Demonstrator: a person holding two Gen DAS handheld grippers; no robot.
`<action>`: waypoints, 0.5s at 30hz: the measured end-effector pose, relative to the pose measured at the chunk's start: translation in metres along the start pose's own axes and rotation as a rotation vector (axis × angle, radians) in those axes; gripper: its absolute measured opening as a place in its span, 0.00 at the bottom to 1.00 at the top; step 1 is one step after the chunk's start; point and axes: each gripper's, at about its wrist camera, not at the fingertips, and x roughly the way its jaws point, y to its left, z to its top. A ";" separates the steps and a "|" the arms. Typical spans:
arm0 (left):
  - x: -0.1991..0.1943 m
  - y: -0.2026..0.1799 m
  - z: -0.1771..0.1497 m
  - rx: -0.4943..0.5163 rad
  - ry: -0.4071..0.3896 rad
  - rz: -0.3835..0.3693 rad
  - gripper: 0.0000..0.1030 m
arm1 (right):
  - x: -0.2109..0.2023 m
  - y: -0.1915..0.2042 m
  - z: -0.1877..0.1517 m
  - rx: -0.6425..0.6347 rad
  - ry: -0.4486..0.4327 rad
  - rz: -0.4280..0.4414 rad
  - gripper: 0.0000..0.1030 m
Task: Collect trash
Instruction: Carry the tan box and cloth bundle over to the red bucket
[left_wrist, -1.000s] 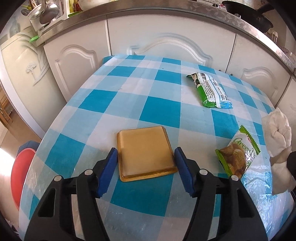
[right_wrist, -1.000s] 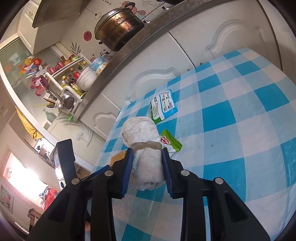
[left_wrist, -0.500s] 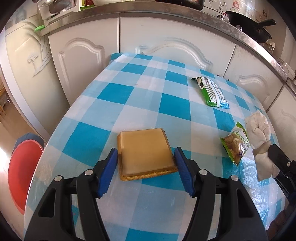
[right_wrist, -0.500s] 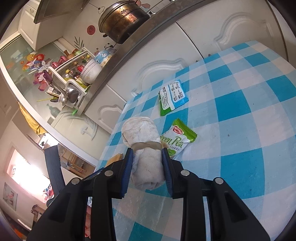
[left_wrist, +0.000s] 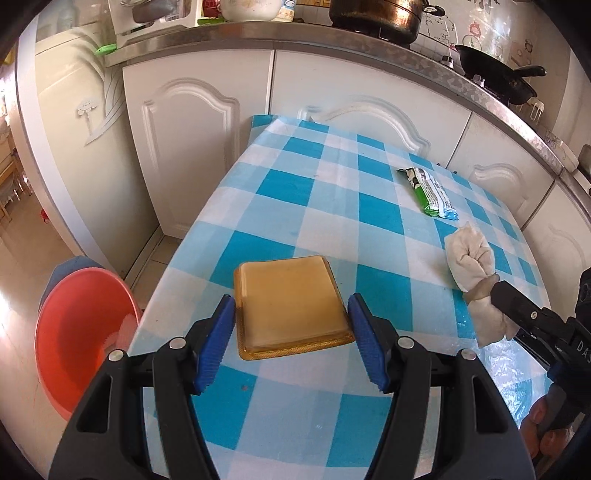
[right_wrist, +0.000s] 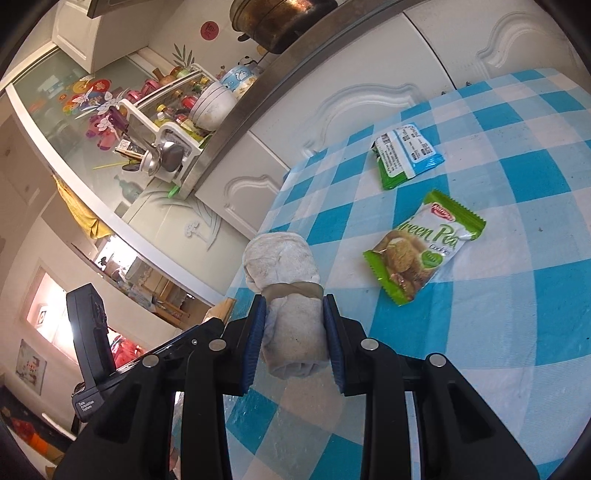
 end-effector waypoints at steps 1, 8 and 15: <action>-0.003 0.005 -0.001 -0.004 -0.001 0.003 0.62 | 0.002 0.002 -0.001 -0.003 0.007 0.005 0.32; -0.014 0.048 -0.005 -0.050 -0.008 0.018 0.62 | 0.016 0.022 -0.014 -0.024 0.050 0.030 0.32; -0.021 0.093 -0.009 -0.108 -0.010 0.027 0.62 | 0.037 0.046 -0.031 -0.051 0.104 0.052 0.32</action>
